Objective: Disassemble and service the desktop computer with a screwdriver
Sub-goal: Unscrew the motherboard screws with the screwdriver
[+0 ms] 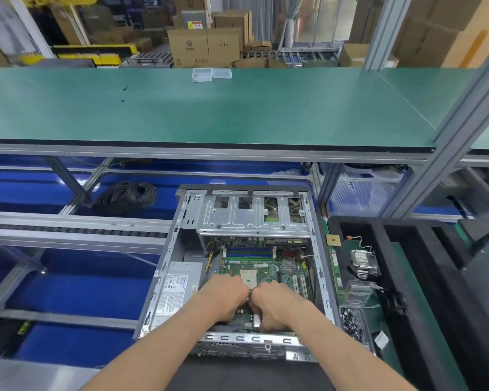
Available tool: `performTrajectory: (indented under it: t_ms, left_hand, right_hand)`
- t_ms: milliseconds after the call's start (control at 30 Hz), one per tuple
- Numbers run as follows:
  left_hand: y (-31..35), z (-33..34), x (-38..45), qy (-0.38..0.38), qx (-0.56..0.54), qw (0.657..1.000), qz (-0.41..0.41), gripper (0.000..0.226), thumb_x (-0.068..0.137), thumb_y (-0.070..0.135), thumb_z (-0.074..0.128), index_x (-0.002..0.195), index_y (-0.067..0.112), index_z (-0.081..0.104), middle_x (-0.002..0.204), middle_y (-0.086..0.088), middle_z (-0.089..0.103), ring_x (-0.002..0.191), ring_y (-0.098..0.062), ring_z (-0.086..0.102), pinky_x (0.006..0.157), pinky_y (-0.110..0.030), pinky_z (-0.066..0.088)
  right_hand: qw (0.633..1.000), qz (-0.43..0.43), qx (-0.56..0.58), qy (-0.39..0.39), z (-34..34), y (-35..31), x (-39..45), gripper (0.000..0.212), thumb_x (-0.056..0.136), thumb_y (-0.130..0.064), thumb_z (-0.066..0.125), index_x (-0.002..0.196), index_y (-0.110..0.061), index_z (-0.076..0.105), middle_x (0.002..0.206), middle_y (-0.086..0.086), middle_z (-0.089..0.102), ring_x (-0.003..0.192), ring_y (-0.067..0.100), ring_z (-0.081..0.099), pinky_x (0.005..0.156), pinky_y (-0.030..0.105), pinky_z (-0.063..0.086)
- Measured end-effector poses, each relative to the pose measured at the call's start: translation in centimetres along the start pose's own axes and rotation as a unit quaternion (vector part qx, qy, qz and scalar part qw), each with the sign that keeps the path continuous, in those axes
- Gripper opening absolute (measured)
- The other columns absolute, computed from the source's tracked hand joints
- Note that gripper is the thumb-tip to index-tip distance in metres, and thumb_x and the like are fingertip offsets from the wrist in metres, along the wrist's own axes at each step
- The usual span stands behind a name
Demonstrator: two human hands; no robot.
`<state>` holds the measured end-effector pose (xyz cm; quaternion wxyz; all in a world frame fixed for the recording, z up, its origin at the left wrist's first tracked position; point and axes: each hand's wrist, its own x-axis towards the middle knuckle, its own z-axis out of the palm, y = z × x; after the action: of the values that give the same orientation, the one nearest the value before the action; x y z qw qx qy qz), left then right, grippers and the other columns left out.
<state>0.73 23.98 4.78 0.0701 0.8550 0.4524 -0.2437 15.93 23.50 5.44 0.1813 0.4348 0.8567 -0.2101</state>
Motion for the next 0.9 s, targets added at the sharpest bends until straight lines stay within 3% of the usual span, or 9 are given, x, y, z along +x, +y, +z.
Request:
performTrajectory:
  t_ms: [267, 400, 467, 600, 767, 900]
  left_hand:
    - [0.1, -0.1, 0.3, -0.01, -0.019, 1.0, 0.011, 0.011, 0.083, 0.007, 0.067, 0.086, 0.015, 0.06, 0.099, -0.014, 0.063, 0.092, -0.036, 0.063, 0.068, -0.039, 0.042]
    - [0.0, 0.1, 0.6, -0.001, -0.037, 0.999, -0.001, 0.016, 0.081, 0.005, 0.065, 0.078, 0.016, 0.054, 0.098, -0.014, 0.065, 0.09, -0.035, 0.064, 0.07, -0.039, 0.046]
    - [-0.1, 0.3, 0.7, 0.007, -0.038, 0.999, -0.002, 0.022, 0.081, 0.006, 0.064, 0.073, 0.019, 0.048, 0.092, -0.012, 0.063, 0.086, -0.033, 0.063, 0.068, -0.038, 0.045]
    - [-0.1, 0.4, 0.7, 0.001, -0.046, 0.999, 0.004, 0.03, 0.081, 0.008, 0.066, 0.066, 0.021, 0.043, 0.081, -0.004, 0.049, 0.078, -0.029, 0.056, 0.066, -0.037, 0.043]
    - [0.0, 0.2, 0.7, 0.009, -0.063, 0.998, -0.014, 0.035, 0.079, 0.002, 0.063, 0.061, 0.02, 0.04, 0.067, 0.001, 0.04, 0.074, -0.029, 0.055, 0.065, -0.038, 0.043]
    - [0.0, 0.3, 0.7, -0.01, -0.063, 0.998, 0.001, 0.032, 0.08, 0.004, 0.065, 0.062, 0.019, 0.044, 0.069, -0.001, 0.047, 0.069, -0.025, 0.052, 0.063, -0.036, 0.043]
  right_hand:
    - [1.0, 0.018, 0.025, 0.0, 0.0, -0.5, 0.1, 0.019, 0.077, -0.002, 0.065, 0.09, -0.015, 0.067, 0.087, 0.008, 0.057, 0.079, 0.032, 0.058, 0.07, 0.035, 0.049]
    - [0.999, 0.019, 0.031, -0.001, 0.0, -0.4, 0.3, 0.014, 0.078, -0.005, 0.071, 0.09, -0.012, 0.069, 0.082, 0.007, 0.055, 0.075, 0.029, 0.054, 0.068, 0.033, 0.045]
    - [0.999, 0.023, 0.033, -0.008, 0.0, -0.5, 0.3, 0.012, 0.079, -0.009, 0.075, 0.089, -0.012, 0.068, 0.086, 0.01, 0.06, 0.074, 0.028, 0.055, 0.069, 0.034, 0.047]
    - [0.999, 0.025, 0.036, -0.003, 0.1, -0.5, 0.4, 0.018, 0.084, -0.002, 0.064, 0.1, -0.006, 0.071, 0.096, 0.013, 0.067, 0.079, 0.03, 0.059, 0.078, 0.041, 0.056]
    - [1.0, 0.023, 0.009, -0.006, -0.2, -0.9, 0.3, 0.013, 0.083, 0.001, 0.063, 0.08, -0.011, 0.06, 0.072, 0.003, 0.047, 0.07, 0.027, 0.051, 0.066, 0.036, 0.046]
    - [1.0, 0.023, 0.0, -0.01, 0.0, -1.0, 0.4, 0.014, 0.084, 0.001, 0.064, 0.082, -0.013, 0.059, 0.081, 0.007, 0.052, 0.074, 0.028, 0.052, 0.068, 0.036, 0.045]
